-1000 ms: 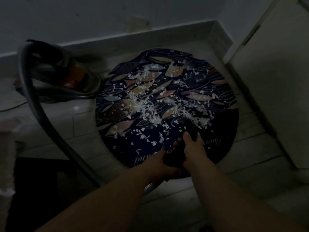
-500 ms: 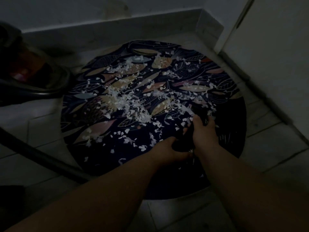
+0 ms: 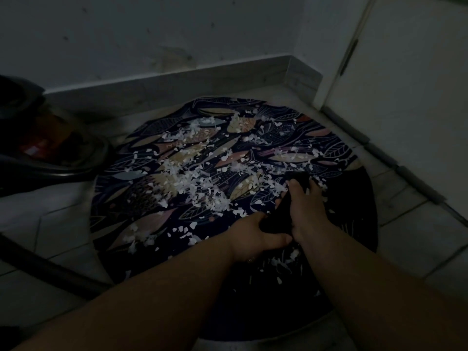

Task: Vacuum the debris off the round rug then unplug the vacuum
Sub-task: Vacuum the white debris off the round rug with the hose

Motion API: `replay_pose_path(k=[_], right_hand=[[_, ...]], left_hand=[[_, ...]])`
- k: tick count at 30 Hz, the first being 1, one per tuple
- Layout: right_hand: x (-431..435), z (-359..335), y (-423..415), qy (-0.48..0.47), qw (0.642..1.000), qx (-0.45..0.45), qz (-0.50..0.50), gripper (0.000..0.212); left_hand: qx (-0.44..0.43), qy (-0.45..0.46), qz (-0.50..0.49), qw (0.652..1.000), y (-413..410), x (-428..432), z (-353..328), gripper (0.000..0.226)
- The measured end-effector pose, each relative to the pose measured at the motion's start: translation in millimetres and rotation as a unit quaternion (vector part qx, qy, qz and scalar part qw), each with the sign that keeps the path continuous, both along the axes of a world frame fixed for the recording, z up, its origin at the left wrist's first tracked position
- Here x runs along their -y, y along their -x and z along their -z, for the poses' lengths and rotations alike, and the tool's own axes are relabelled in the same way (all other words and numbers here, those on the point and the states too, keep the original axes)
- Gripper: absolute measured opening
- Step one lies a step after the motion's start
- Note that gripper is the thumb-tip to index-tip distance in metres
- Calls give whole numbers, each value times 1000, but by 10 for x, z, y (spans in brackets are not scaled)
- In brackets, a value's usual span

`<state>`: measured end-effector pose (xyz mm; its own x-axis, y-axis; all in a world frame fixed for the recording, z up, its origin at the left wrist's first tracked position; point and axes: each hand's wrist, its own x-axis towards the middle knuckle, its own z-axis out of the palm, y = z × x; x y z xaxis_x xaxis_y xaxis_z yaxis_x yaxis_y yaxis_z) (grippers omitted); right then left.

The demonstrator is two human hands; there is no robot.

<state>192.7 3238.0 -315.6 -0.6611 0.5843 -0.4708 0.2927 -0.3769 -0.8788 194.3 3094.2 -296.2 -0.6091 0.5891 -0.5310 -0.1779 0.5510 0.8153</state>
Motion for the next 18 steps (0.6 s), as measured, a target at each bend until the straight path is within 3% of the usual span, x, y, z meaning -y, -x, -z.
replay_pose_path(k=[18], right_hand=[[192,-424,-179,25,998,52,32,58]], left_hand=[[6,34,10,999,-193,121,-475,46]])
